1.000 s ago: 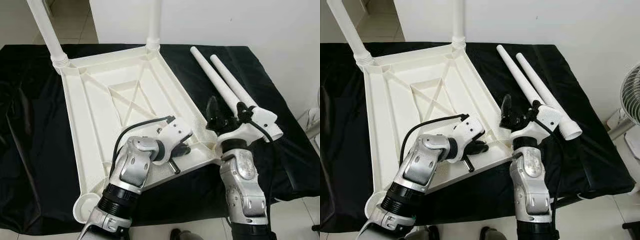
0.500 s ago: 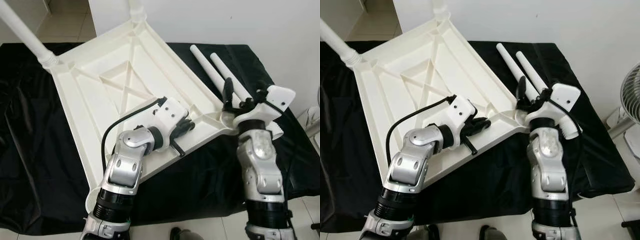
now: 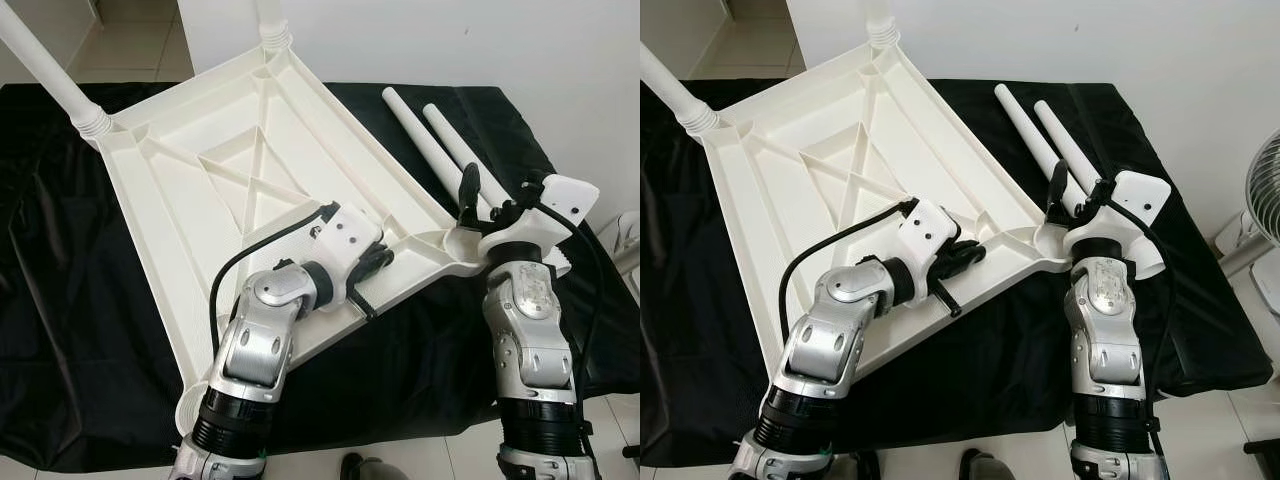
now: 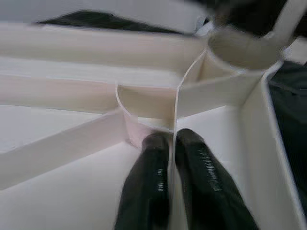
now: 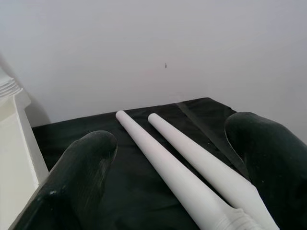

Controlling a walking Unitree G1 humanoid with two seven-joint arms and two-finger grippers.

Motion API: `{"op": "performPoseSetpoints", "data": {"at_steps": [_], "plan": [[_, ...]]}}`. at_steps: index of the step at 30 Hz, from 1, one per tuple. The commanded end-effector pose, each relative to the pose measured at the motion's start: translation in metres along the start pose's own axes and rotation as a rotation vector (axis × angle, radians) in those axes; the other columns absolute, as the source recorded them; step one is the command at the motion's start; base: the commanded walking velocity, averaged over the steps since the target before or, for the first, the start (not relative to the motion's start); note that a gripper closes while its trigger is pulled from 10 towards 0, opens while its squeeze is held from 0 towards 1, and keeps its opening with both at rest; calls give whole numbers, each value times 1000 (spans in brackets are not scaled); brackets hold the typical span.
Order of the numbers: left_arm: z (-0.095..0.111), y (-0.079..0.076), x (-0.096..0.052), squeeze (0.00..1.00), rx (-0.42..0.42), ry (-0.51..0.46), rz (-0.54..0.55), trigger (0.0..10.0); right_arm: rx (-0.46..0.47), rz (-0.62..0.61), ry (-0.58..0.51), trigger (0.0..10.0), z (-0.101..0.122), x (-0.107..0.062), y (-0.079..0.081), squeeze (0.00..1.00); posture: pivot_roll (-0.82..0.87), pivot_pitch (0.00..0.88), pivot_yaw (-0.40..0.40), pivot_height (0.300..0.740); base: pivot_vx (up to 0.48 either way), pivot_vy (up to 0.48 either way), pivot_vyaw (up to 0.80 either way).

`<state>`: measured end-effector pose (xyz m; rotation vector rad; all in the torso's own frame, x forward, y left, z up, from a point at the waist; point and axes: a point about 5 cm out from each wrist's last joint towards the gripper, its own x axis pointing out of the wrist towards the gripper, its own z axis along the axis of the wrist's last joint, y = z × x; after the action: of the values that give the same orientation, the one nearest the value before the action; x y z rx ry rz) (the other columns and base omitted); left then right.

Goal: Building children table

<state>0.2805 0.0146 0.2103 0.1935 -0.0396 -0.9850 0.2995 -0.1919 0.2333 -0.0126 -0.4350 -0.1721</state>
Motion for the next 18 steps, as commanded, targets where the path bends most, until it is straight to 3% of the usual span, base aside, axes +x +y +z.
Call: {"op": "performPoseSetpoints", "data": {"at_steps": [1, 10, 18], "plan": [[16, -14, 2, 1000, 25, -100, -70, 10000, -2, -21, 38, 10000, -8, -3, -4, 0, -39, 170, -21, 740, 0, 0, 0], [6, -19, 0, 1000, 47, -34, -114, 10000, 2, -29, 40, 10000, -9, -4, -5, 0, -36, 176, -18, 740, 0, 0, 0], [6, -20, -1, 1000, 65, -36, -115, 10000, 6, -29, 43, 10000, -10, -4, -5, 0, -36, 176, -18, 740, 0, 0, 0]]}}
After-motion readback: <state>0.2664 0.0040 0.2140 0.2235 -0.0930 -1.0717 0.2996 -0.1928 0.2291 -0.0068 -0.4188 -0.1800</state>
